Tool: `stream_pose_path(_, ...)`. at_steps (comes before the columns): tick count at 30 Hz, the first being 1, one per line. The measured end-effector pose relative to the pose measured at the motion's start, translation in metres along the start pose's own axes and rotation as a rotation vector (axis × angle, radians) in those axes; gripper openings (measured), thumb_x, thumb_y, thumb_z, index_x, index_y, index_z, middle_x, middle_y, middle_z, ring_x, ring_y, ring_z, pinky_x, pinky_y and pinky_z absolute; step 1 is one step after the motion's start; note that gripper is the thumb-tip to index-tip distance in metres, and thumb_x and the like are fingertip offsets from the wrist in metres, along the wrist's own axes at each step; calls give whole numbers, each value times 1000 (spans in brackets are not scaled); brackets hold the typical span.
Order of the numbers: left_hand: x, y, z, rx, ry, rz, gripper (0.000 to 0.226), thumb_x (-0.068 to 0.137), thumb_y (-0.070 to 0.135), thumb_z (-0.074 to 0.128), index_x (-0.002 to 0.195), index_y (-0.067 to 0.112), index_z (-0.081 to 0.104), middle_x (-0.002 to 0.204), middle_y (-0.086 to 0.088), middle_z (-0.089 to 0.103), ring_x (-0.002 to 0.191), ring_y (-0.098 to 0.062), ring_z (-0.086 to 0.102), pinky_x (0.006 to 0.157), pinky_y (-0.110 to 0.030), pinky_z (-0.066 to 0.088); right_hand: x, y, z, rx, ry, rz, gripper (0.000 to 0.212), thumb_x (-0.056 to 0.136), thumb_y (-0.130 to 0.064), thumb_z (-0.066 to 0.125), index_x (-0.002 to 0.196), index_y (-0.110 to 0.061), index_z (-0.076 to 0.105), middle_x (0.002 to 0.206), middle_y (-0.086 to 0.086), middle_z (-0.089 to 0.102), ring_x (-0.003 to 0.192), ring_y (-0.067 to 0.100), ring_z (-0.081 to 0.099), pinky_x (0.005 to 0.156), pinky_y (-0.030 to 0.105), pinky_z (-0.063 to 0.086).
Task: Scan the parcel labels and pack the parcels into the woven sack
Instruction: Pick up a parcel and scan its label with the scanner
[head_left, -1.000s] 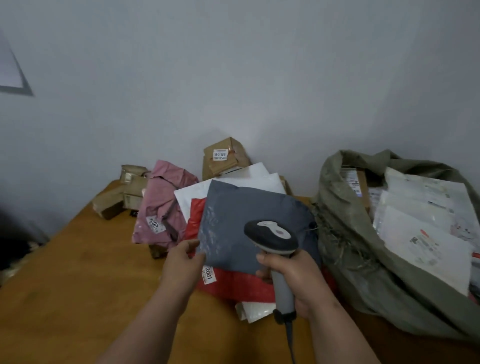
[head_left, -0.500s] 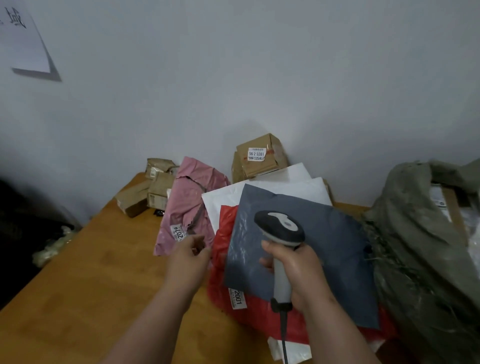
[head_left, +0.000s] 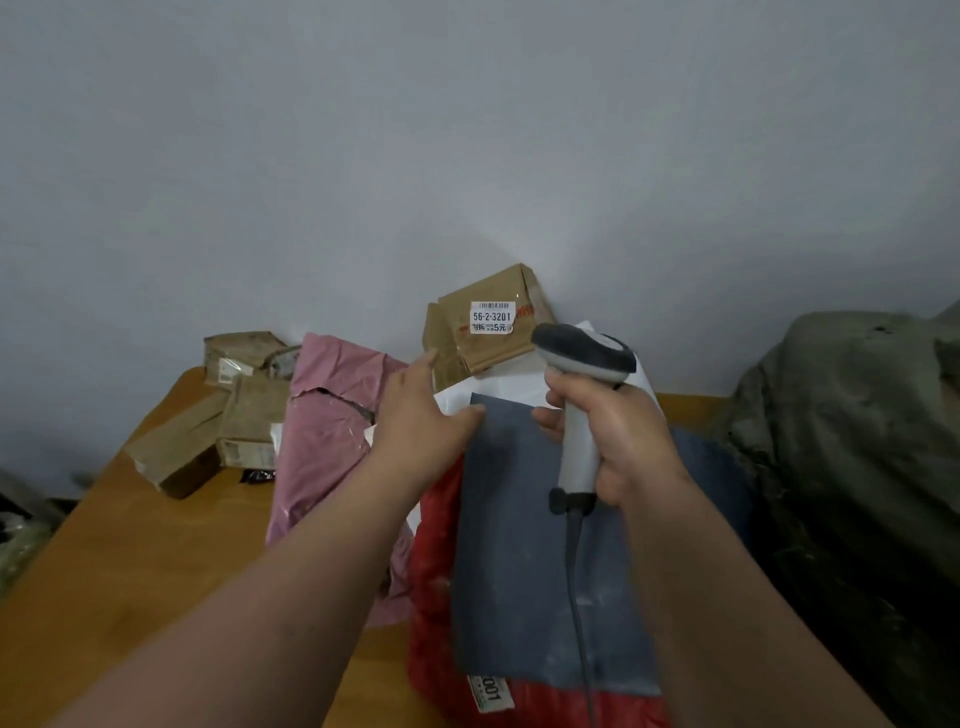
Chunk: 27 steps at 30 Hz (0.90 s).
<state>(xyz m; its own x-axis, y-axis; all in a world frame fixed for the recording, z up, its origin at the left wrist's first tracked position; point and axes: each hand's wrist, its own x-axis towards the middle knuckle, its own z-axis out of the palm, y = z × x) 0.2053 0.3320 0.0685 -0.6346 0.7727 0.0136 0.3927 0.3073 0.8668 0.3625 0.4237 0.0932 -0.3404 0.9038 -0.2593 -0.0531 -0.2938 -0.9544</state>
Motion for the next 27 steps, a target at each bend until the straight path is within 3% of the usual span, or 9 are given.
stream_pose_path(5, 53, 16, 10, -94, 19, 38, 77, 84, 27, 72, 149, 30, 32, 132, 1, 39, 129, -28, 43, 102, -39, 42, 35, -13, 0, 4, -2, 46, 27, 83, -19, 80, 108, -9, 72, 93, 5, 75, 83, 21, 77, 70, 33, 61)
stream_pose_path(9, 93, 21, 17, -258, 19, -100, 87, 89, 29, 69, 157, 34, 16, 159, -2, 22, 140, -26, 36, 112, -47, 39, 65, -23, -1, 20, -7, 37, 35, 80, -21, 82, 113, -14, 70, 102, 2, 76, 97, 20, 73, 82, 38, 59)
stream_pose_path(13, 120, 19, 23, -430, -32, -176, 79, 97, 31, 61, 157, 40, 12, 159, 1, 31, 127, -18, 44, 101, -35, 41, 91, -25, 8, 10, -43, -25, 24, 75, -22, 84, 96, -20, 71, 83, -10, 78, 89, 13, 71, 85, 38, 55)
stream_pose_path(15, 124, 18, 27, -500, -86, -231, 74, 99, 36, 59, 156, 43, 13, 155, 7, 37, 119, -13, 46, 96, -33, 43, 98, -21, 14, 7, -81, 1, 29, 75, -24, 85, 101, -16, 74, 96, -3, 79, 103, 23, 70, 95, 46, 53)
stream_pose_path(17, 124, 18, 31, -591, -122, -299, 65, 99, 38, 58, 153, 44, 23, 140, 10, 50, 115, -15, 54, 84, -36, 55, 100, -16, 18, 21, -101, 27, 33, 77, -25, 84, 107, -15, 74, 110, 6, 76, 113, 29, 66, 106, 51, 47)
stream_pose_path(19, 120, 21, 32, -682, -99, -344, 42, 99, 37, 56, 139, 40, 42, 119, 8, 57, 107, -18, 59, 72, -40, 60, 98, -10, 18, 51, -102, 31, 35, 81, -24, 81, 113, -14, 72, 115, 7, 74, 116, 30, 64, 107, 51, 46)
stream_pose_path(21, 115, 26, 29, -757, -29, -362, 15, 100, 40, 55, 112, 32, 53, 109, 3, 57, 108, -26, 59, 80, -57, 58, 92, -6, 14, 126, -100, 10, 35, 83, -22, 78, 117, -14, 71, 112, 4, 75, 112, 24, 67, 98, 44, 52)
stream_pose_path(24, 98, 33, 23, -841, 61, -338, 23, 99, 43, 55, 92, 21, 52, 104, -4, 58, 100, -29, 61, 80, -63, 56, 70, -6, 5, 225, -105, -24, 45, 78, -27, 77, 121, -17, 69, 104, -2, 76, 95, 13, 71, 70, 23, 55)
stream_pose_path(27, 78, 35, 15, -863, 160, -267, 27, 98, 32, 61, 80, 18, 48, 93, -6, 58, 87, -27, 58, 81, -56, 59, 44, -7, -4, 320, -137, -55, 49, 73, -32, 73, 120, -19, 68, 115, 0, 75, 105, 10, 71, 75, 23, 57)
